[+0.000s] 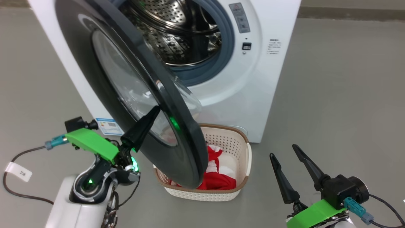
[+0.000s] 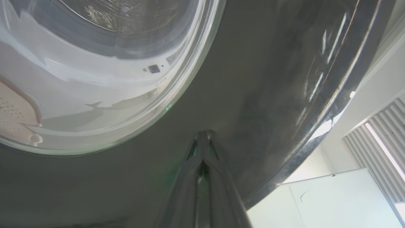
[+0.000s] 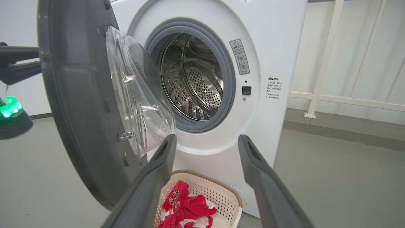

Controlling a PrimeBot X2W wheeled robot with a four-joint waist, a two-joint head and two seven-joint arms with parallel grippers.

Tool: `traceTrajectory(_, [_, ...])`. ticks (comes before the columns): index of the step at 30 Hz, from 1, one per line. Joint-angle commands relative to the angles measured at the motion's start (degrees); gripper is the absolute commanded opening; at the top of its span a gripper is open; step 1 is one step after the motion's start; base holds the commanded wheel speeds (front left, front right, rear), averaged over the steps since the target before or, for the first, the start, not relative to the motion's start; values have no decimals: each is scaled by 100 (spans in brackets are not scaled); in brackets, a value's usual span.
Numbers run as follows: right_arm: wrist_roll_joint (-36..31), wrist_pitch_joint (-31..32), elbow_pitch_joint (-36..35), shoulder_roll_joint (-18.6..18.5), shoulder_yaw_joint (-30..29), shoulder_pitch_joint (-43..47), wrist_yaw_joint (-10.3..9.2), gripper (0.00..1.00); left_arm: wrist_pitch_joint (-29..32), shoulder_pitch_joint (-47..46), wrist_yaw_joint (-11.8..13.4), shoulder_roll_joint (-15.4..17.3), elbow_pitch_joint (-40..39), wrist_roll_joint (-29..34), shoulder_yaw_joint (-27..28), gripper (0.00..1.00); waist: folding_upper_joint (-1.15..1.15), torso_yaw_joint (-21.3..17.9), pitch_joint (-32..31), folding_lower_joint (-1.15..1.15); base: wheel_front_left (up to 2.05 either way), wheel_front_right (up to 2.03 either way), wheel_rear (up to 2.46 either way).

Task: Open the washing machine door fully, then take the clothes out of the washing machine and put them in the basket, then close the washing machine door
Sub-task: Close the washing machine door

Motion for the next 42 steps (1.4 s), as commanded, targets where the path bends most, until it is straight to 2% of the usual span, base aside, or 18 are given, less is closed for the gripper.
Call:
traceTrajectory(1, [0,-37,-147,-16,124,-203,20,100,-22,-273,-96,68,-145,-66,115,0,0,-124,86,0,0,0,0])
traceTrajectory(26, [5,-37,-236,-16,80,-416,20,100,-602,-824,-222,68,1,-155,89,0,0,-947,551,0,0,0,0])
traceTrajectory(42, [69,-37,-283,-16,80,-584,20,100,-1205,-1454,-231,68,228,-74,-151,0,0,-1103,996,0,0,0,0])
